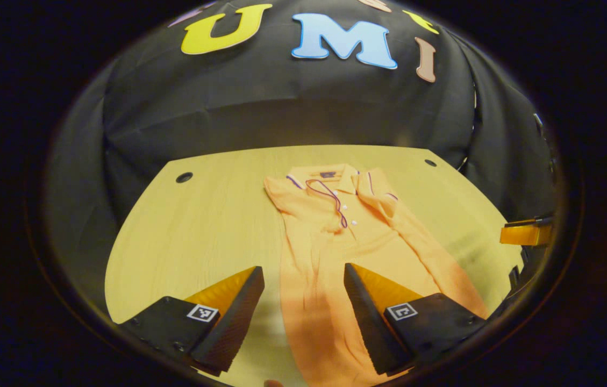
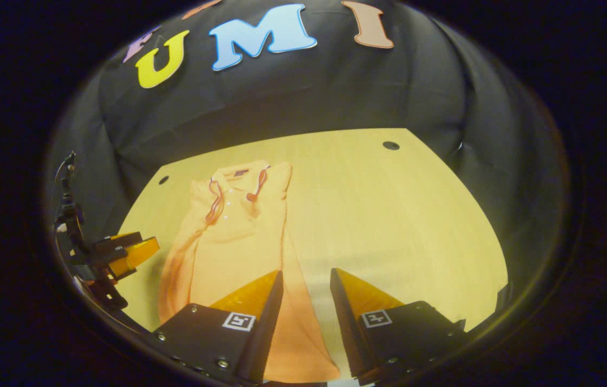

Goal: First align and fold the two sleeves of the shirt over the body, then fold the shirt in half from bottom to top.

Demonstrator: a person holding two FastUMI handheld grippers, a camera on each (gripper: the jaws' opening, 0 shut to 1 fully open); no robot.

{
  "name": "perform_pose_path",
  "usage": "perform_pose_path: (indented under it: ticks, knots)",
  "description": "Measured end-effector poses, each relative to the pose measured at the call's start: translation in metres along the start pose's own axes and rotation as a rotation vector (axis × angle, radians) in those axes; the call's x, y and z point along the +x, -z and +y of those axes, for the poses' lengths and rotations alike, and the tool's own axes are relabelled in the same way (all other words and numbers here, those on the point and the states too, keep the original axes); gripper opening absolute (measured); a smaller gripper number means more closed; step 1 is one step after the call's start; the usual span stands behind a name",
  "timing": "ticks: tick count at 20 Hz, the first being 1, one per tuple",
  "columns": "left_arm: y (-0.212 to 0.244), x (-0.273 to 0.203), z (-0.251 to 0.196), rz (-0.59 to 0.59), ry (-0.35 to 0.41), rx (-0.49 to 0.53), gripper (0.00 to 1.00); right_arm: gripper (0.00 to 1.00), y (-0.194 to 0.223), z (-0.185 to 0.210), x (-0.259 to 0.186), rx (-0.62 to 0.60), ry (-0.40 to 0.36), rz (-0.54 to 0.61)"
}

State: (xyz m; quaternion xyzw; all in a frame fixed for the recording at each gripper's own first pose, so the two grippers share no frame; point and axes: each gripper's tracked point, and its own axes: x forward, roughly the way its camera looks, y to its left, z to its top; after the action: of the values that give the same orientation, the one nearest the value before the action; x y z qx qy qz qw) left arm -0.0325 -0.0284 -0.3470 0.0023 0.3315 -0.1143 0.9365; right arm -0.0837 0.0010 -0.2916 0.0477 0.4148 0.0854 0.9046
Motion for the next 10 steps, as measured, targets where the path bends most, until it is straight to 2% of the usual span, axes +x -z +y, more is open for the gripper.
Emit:
perform_pose_path:
  ticks: [6,10]
  knots:
    - [0.069,-0.041,-0.018,0.131,0.028,0.004,0.98,0.57,0.065,0.007,-0.004,-0.081,-0.058,0.173]
    - [0.108,-0.065,-0.022,0.209,0.011,-0.012,0.96,0.57,0.099,0.004,-0.003,-0.110,-0.075,0.286]
